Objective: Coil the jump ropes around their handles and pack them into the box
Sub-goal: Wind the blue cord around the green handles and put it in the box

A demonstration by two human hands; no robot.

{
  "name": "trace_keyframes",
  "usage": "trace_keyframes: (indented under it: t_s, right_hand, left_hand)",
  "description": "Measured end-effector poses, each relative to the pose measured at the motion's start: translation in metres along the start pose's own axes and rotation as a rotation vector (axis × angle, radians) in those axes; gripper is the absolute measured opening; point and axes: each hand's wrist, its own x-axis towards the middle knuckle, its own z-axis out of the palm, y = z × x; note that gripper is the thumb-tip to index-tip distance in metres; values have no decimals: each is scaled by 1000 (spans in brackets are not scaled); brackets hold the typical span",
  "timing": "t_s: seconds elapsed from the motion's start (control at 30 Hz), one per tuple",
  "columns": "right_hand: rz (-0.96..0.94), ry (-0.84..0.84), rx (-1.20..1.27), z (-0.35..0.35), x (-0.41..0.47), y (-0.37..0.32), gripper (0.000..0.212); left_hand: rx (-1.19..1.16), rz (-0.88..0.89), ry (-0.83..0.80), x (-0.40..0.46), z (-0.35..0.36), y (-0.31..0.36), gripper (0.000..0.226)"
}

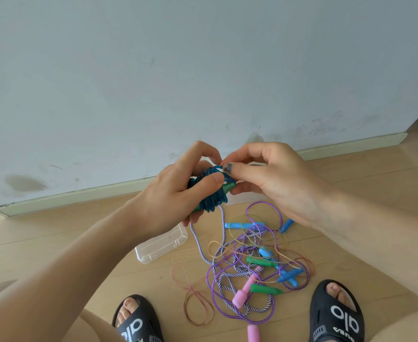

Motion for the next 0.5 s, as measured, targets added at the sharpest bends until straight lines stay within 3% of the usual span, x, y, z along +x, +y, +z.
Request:
trace_keyframes:
  t_s: [0.27, 0.5]
  right_hand:
    - [-38, -60, -11, -6, 0, -5, 11]
    - [-73, -248, -43, -21, 3, -20, 19]
  left_hand:
    - [-179, 2, 33, -1, 1, 1, 7]
    - [-406, 5, -66, -1, -5, -1, 5]
